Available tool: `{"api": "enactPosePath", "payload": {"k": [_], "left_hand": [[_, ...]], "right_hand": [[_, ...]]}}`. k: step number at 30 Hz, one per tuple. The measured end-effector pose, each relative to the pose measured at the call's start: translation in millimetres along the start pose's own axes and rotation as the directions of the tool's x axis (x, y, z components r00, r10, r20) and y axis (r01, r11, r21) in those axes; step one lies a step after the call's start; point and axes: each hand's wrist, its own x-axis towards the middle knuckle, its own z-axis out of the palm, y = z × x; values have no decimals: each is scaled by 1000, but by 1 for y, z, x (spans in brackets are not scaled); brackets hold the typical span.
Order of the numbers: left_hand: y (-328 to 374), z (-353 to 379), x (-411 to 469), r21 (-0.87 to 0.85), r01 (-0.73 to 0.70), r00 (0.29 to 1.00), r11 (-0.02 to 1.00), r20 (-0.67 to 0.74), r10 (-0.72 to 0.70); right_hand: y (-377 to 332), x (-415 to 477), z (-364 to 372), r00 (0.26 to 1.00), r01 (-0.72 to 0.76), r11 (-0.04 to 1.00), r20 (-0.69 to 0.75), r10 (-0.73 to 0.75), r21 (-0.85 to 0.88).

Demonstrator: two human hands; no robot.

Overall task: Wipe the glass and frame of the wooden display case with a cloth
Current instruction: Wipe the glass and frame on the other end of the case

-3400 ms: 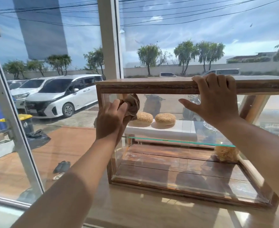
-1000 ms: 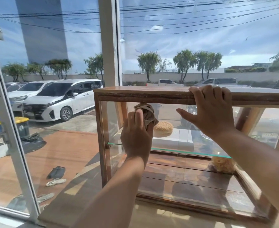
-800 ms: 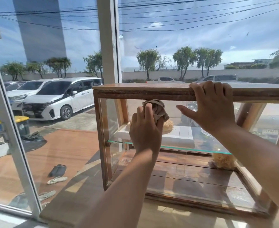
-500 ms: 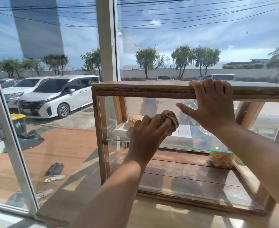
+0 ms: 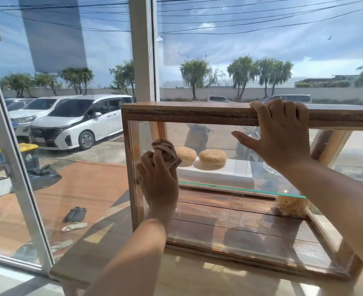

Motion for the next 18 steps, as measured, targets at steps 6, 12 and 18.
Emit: {"api": "enactPosePath", "payload": {"k": [6, 12, 18], "left_hand": [[48, 12, -10, -122, 66, 997, 990, -30, -70], [83, 24, -36, -123, -485, 874, 866, -52, 483], [14, 18, -22, 1, -730, 683, 683, -5, 730]], "right_hand": [[0, -1, 2, 1000, 9, 1000, -28, -9, -11], [1, 0, 1, 1000, 16, 1000, -25, -15, 9], [1, -1, 1, 1000, 8, 1000, -10, -8, 0]]}}
